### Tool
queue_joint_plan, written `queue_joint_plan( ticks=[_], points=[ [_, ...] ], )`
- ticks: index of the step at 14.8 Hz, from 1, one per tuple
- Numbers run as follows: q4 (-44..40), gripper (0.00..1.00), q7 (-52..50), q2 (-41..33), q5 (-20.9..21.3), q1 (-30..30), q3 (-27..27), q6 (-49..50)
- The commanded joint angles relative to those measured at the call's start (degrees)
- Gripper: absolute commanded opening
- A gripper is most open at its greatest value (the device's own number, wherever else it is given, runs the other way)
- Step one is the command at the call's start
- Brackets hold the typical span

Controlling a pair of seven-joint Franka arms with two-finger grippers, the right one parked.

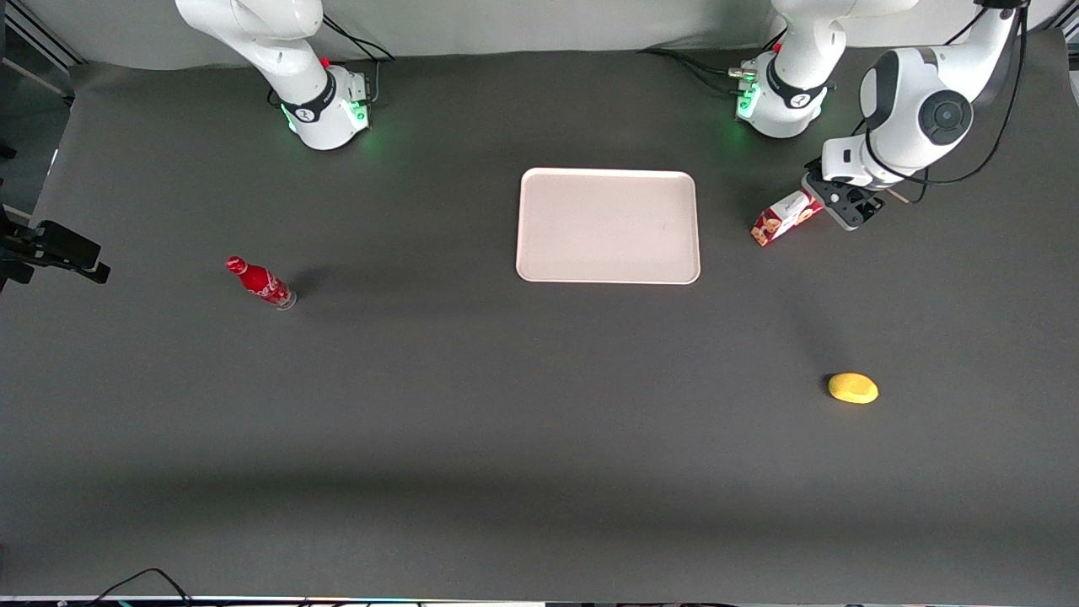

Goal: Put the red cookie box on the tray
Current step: 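Lift the red cookie box upright with the left gripper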

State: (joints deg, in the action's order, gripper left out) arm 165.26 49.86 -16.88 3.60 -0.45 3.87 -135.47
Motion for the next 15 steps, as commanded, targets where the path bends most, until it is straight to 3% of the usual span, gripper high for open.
queue_joint_plan(
  ticks=[1, 9, 15],
  points=[
    [4.28, 1.00, 1.20, -0.70, 0.00, -0.60, 0.70, -2.52],
    [4.37, 1.00, 3.30, 2.73, -3.51, -0.69, 0.70, 0.38],
    [4.37, 0.98, 3.66, 5.02, -3.87, -0.69, 0.70, -0.76]
  ],
)
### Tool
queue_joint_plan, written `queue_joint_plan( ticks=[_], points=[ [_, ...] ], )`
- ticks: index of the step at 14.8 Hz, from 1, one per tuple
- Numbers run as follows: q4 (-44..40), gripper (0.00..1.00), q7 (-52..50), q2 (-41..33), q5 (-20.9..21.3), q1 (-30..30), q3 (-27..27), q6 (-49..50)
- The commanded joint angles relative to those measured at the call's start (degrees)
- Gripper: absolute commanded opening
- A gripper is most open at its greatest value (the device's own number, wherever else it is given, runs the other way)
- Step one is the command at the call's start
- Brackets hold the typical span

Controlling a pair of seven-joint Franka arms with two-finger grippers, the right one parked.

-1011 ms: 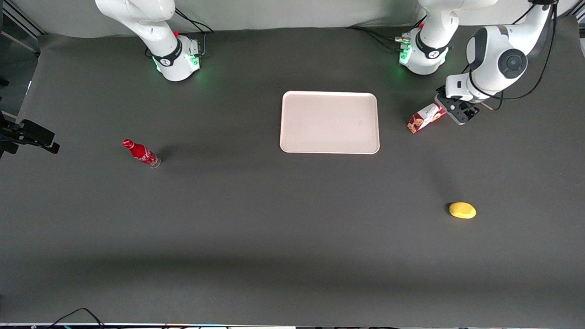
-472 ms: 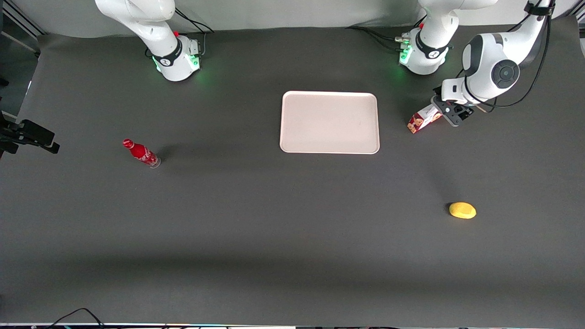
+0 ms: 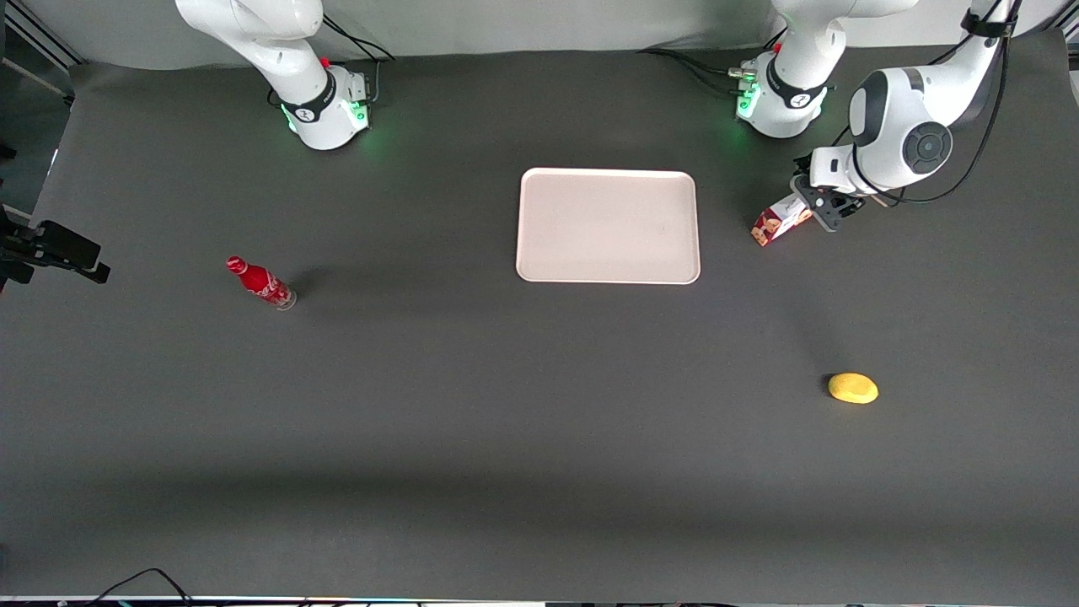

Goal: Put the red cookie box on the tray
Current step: 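Lift the red cookie box upright with the left gripper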

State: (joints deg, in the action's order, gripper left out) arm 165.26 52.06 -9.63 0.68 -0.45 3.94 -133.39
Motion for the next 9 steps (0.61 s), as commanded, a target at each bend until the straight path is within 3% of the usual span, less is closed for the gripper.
queue_joint_plan(
  ticks=[1, 2, 4, 5, 6, 7, 8, 9],
  points=[
    [4.36, 0.93, 1.55, -2.15, -0.95, -0.78, 0.63, -3.71],
    [4.36, 0.86, 1.98, -1.54, -0.95, -0.69, 0.63, -4.41],
    [4.36, 0.51, 2.34, -0.92, -0.95, -0.69, 0.63, -5.12],
    [4.28, 0.37, 2.34, -0.92, -0.95, -0.78, 0.63, -5.12],
    [4.28, 0.30, 3.30, -0.92, -0.95, -0.78, 0.63, -5.21],
    [4.28, 0.14, 4.26, -0.92, -1.04, -0.78, 0.63, -5.21],
    [4.19, 0.03, 4.27, -0.92, -1.04, -0.78, 0.63, -5.38],
    [3.93, 0.00, 4.27, -0.92, -1.12, -0.78, 0.54, -5.30]
  ],
)
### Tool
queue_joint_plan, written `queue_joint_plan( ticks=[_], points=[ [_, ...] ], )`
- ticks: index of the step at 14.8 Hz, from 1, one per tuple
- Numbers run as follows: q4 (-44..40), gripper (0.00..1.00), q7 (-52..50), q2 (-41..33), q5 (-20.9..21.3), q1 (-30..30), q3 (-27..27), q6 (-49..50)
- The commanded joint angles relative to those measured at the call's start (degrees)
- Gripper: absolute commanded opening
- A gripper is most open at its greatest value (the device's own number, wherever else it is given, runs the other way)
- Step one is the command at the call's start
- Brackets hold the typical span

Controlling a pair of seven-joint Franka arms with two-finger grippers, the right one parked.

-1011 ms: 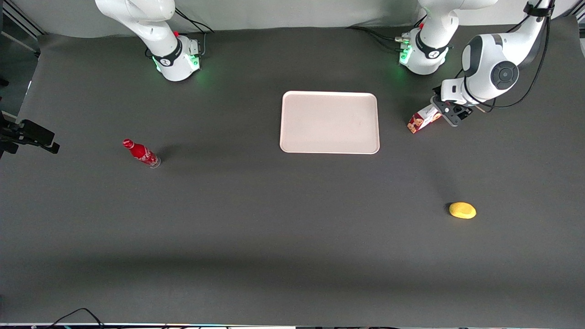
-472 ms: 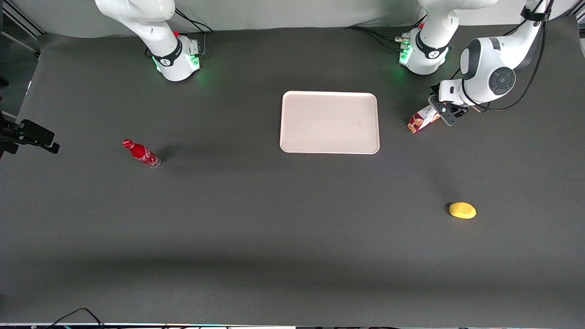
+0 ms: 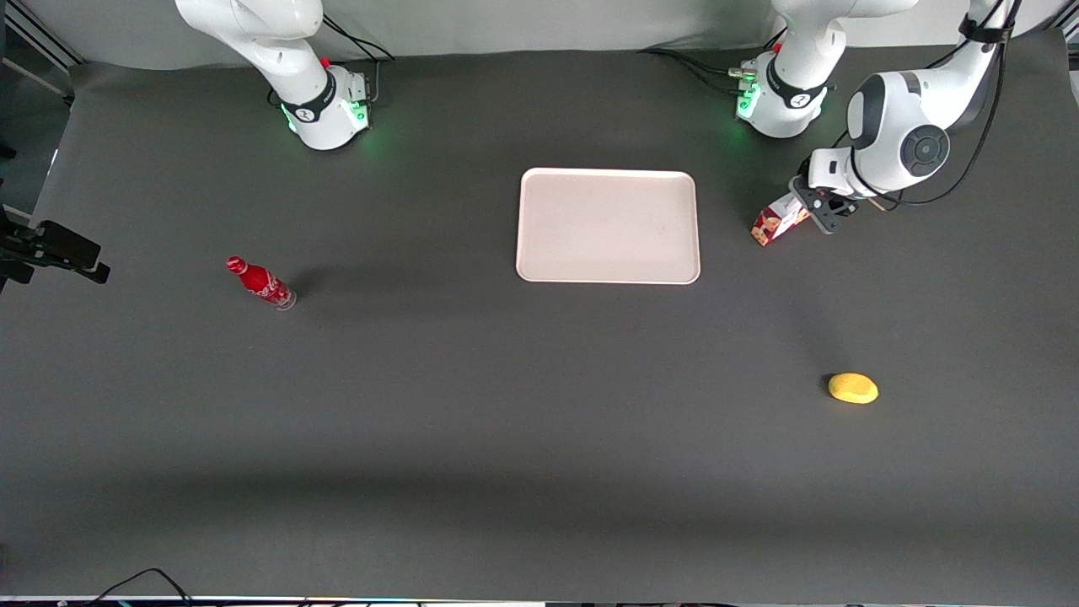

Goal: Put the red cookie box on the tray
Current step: 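Lift the red cookie box upright with the left gripper, then carry the held cookie box over to the pink tray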

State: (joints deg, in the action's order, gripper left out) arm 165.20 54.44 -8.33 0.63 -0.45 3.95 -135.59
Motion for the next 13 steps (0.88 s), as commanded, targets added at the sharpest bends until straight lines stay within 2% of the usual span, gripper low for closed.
queue_joint_plan(
  ticks=[1, 5, 7, 13],
  points=[
    [3.82, 0.00, 1.72, -2.21, -1.15, -0.87, 0.54, -3.19],
    [0.05, 0.00, 1.90, -1.78, -1.15, -1.13, 0.36, -2.76],
    [-4.68, 0.00, 1.90, -1.77, -1.15, -1.22, 0.10, -0.83],
    [-27.25, 0.00, -1.34, -1.86, -0.10, -1.13, -0.17, 12.68]
  ],
)
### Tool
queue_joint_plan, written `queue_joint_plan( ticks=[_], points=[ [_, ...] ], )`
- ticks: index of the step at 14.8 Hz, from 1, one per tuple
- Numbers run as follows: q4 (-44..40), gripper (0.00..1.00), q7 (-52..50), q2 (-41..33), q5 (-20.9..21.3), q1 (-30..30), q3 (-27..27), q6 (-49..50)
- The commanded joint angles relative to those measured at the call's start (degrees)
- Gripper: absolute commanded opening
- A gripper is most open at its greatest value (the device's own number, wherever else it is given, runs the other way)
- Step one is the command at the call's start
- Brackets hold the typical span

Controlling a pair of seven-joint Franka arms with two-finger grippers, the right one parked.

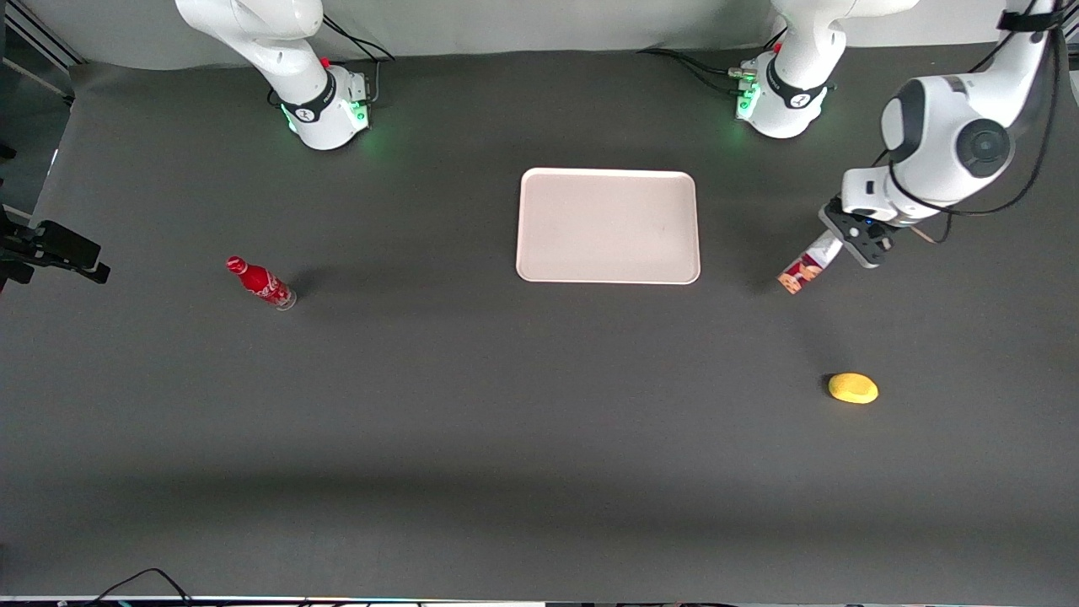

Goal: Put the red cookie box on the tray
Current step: 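Carry the held cookie box over to the pink tray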

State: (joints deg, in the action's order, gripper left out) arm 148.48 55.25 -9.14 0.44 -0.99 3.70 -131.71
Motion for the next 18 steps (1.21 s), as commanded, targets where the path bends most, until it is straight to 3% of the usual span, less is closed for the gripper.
queue_joint_plan(
  ticks=[1, 4, 7, 9, 11, 13, 16, 18],
  points=[
    [-15.19, 0.00, -3.56, -1.05, 0.44, -0.68, -0.26, 13.10],
    [-30.65, 0.00, -9.17, -0.96, 3.33, -0.68, -2.36, 29.09],
    [-42.02, 0.00, -12.36, 0.26, 3.87, -0.68, -3.17, 38.62],
    [-42.65, 0.00, -13.75, 0.35, 3.34, -0.68, -3.25, 38.81],
    [-42.22, 0.00, -21.46, 0.35, 2.82, -1.29, -4.21, 39.25],
    [-41.95, 0.00, -34.08, 0.18, 1.76, -2.26, -7.10, 40.82],
    [-41.78, 0.00, -54.13, 0.09, 0.53, -2.26, -15.53, 42.50],
    [-40.56, 0.00, -63.82, 0.27, -5.50, -2.70, -18.71, 42.24]
  ],
)
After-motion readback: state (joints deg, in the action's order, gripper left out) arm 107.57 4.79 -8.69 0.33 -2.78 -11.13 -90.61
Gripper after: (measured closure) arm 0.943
